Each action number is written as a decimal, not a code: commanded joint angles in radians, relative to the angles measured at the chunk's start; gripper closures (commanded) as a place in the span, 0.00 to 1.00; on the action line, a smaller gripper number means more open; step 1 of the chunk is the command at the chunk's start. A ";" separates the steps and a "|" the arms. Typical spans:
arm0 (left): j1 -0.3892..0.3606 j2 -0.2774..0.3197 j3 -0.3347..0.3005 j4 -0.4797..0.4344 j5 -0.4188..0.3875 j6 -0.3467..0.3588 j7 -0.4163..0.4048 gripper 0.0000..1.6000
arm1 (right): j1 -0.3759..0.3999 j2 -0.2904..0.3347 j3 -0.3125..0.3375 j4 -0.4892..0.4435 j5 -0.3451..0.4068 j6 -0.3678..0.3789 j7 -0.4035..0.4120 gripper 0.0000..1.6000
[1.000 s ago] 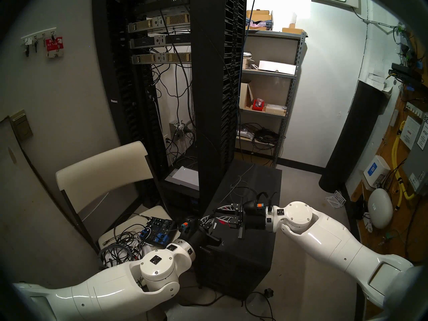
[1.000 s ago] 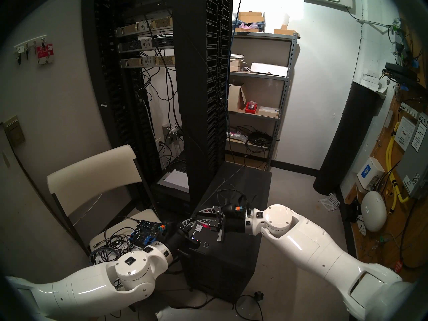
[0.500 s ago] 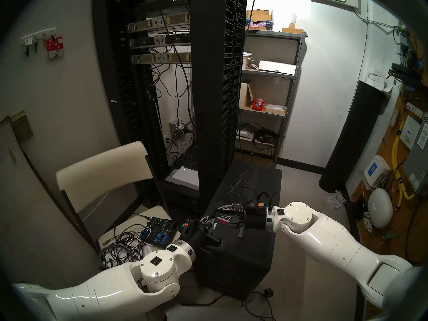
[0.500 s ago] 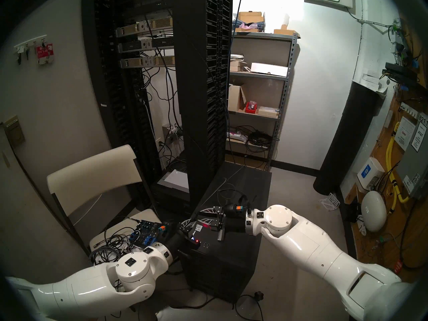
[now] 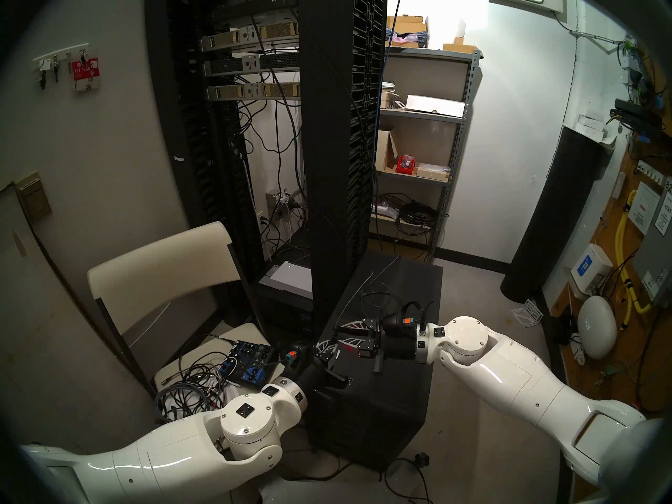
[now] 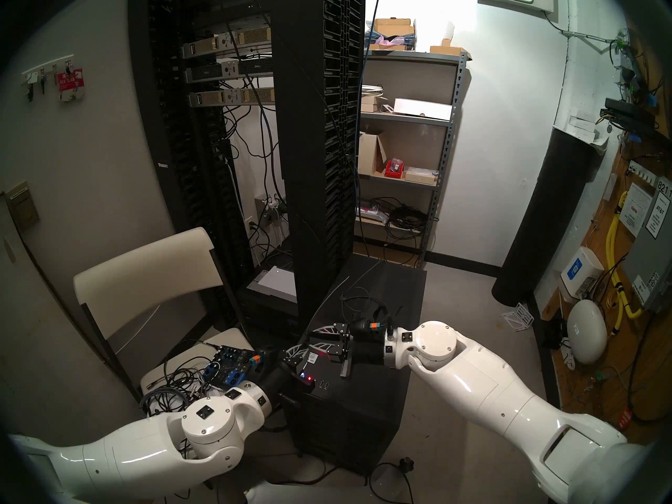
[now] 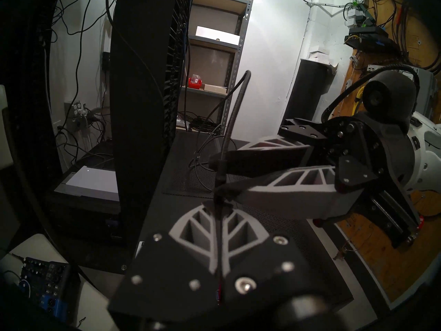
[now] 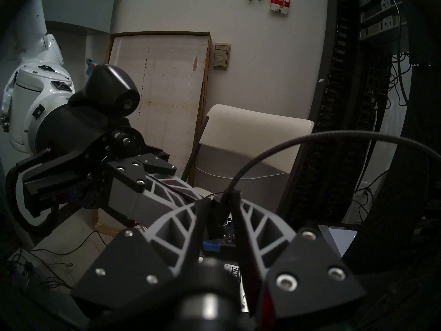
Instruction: Insert the cable into the workstation's USB slot
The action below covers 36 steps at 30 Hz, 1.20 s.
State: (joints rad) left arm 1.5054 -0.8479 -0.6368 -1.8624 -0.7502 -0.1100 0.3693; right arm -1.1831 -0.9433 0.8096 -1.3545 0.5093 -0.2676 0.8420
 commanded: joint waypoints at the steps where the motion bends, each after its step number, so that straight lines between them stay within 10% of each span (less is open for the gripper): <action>1: -0.022 -0.014 -0.011 -0.027 0.014 -0.015 0.000 1.00 | 0.001 -0.003 0.002 -0.011 0.012 0.001 0.008 0.83; 8: -0.022 -0.019 -0.010 -0.023 0.025 -0.012 0.005 1.00 | -0.006 0.006 0.005 -0.023 0.028 0.003 0.018 0.52; 16: -0.020 -0.021 -0.012 -0.021 0.027 -0.015 0.003 1.00 | -0.013 0.012 0.016 -0.043 0.041 0.011 0.012 0.50; 22: -0.016 -0.020 -0.013 -0.024 0.027 -0.014 0.007 1.00 | -0.021 0.029 0.028 -0.058 0.037 0.016 0.009 0.00; 36: -0.016 -0.015 -0.013 -0.030 0.033 -0.015 0.009 1.00 | -0.022 0.019 0.039 -0.057 0.040 0.021 0.009 0.05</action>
State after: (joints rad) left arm 1.5007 -0.8584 -0.6394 -1.8623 -0.7214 -0.1107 0.3799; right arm -1.2194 -0.9084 0.8454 -1.4043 0.5451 -0.2469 0.8514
